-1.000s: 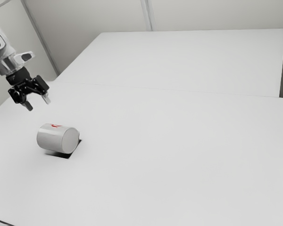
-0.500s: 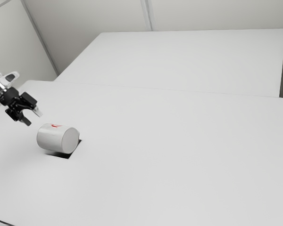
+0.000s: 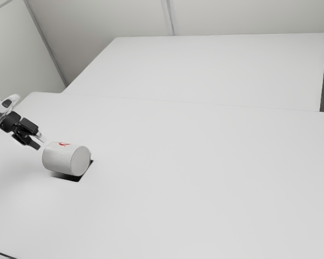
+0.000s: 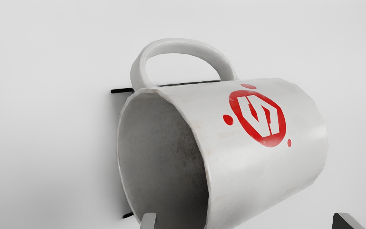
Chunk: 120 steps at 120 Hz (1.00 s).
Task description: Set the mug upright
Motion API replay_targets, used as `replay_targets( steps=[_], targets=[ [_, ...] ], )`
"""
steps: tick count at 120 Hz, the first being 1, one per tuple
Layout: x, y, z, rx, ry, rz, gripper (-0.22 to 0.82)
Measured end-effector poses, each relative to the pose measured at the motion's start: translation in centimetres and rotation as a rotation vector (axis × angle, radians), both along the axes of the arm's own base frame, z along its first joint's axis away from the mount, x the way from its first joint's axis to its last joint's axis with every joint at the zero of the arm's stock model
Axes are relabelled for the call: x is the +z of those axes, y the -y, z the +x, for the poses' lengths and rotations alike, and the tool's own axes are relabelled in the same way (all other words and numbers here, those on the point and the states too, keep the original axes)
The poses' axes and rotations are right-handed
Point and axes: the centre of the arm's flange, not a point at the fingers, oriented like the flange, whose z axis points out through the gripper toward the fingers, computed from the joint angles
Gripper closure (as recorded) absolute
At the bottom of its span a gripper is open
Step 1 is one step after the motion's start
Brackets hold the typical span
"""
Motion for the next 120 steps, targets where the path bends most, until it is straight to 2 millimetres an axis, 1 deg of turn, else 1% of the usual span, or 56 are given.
replay_targets(
  steps=[13,30,49,72,105,120],
  targets=[
    [-1.2,-0.3,0.8,-0.033,0.045,-0.021,0.0],
    [-3.1,-0.4,0.7,-0.046,0.096,-0.085,0.0],
    [-3.9,0.3,0.7,-0.068,0.151,-0.165,0.0],
    [-5.3,0.9,-0.6,-0.072,0.186,-0.271,0.0],
    [-6.1,-0.1,-2.4,-0.075,0.216,-0.342,0.0],
    [-6.5,0.0,-2.8,-0.081,0.225,-0.365,0.0]
  ],
)
